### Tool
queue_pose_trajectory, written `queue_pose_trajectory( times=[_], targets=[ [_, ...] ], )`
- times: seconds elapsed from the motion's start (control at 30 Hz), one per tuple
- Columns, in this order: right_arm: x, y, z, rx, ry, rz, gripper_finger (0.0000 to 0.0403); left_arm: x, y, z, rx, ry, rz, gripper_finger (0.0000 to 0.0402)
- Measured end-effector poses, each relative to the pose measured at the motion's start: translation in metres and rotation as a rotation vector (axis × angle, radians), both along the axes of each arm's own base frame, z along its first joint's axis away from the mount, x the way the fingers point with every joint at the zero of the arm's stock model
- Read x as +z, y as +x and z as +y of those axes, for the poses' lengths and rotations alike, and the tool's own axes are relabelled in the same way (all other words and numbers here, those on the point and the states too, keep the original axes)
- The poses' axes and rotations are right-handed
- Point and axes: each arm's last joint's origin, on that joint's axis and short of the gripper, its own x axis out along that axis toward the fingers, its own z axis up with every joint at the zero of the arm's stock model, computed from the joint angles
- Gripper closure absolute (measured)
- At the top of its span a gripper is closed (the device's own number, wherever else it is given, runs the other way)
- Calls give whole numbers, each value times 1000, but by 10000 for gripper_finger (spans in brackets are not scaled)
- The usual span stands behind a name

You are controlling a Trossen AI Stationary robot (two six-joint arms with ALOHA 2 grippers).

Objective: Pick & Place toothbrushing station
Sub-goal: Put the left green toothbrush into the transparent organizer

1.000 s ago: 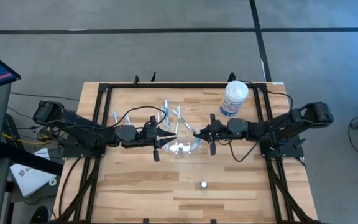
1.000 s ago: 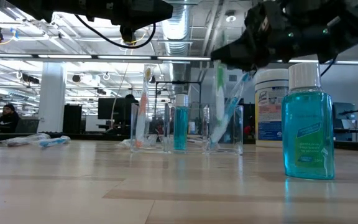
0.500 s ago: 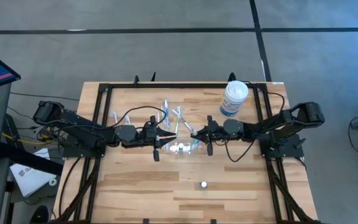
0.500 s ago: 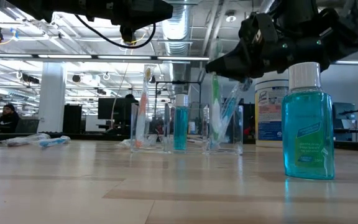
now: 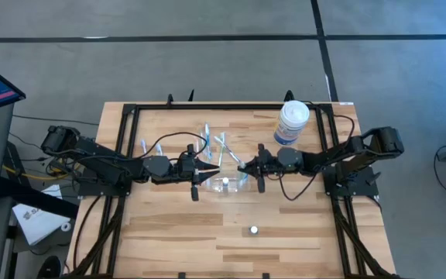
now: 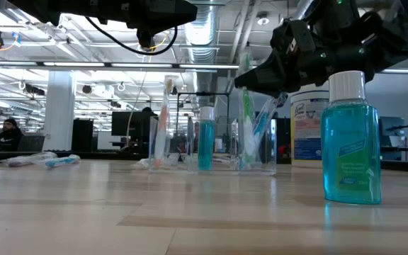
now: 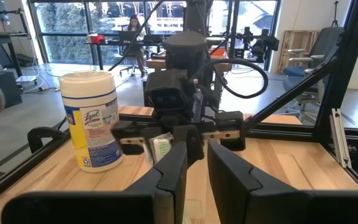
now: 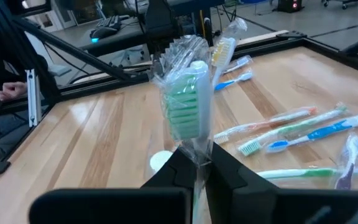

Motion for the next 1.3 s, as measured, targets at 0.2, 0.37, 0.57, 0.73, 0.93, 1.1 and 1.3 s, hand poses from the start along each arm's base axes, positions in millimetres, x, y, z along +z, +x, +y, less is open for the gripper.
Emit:
queue_pose_trajectory(
  times=[0.2,0.37,0.57,0.73,0.93,1.1,1.3],
  targets=[
    [0,0,0,-2,2,3,397,0,0,0,0,0,0,341],
    [-1,0,2,6,2,5,392,0,0,0,0,0,0,341],
    [-1,0,7,25,2,10,394,0,0,0,0,0,0,341],
    [-2,-1,7,25,2,20,391,0,0,0,0,0,0,341],
    [-3,-1,7,25,2,28,392,0,0,0,0,0,0,341],
    [-4,-1,7,25,2,38,383,0,0,0,0,0,0,341],
    [-4,-1,9,33,2,40,360,0,0,0,0,0,0,341]
  ],
)
